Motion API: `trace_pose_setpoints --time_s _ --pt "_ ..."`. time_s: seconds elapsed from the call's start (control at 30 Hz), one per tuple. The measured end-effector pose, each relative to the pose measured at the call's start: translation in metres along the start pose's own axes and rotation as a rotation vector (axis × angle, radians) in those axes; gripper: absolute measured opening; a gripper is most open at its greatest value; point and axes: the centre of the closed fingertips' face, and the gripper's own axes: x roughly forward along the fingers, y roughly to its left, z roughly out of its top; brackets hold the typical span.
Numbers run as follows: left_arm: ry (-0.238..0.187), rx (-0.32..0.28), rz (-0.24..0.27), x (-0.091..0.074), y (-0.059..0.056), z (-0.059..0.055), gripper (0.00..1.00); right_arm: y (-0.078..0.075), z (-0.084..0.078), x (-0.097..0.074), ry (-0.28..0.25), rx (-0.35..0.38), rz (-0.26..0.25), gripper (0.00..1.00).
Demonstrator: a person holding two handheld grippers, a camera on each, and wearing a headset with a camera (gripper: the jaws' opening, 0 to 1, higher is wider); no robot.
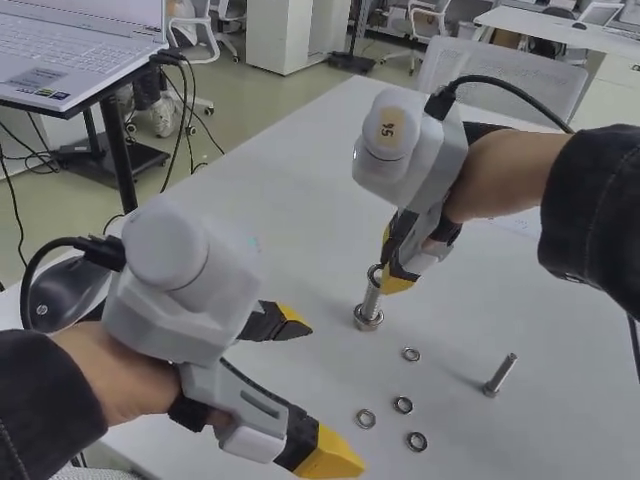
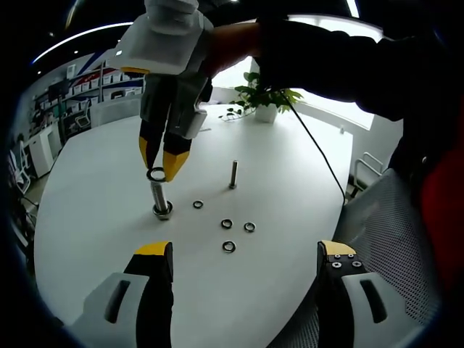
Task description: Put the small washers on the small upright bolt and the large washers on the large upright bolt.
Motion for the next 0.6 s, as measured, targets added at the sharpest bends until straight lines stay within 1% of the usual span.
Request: trace_pose_setpoints --time_s 0.3,0.6 --pt "-0.008 -0.007 0.011 -0.0005 0.0024 0.0017 0.81 -0.0026 -0.0040 0.0054 0.012 -0.003 0.012 0.23" --pt "-0.002 -0.013 0.014 0.0014 0.0013 0.0003 0.81 -0.0024 -0.0051 0.0107 0.013 -0.010 0.025 0.23"
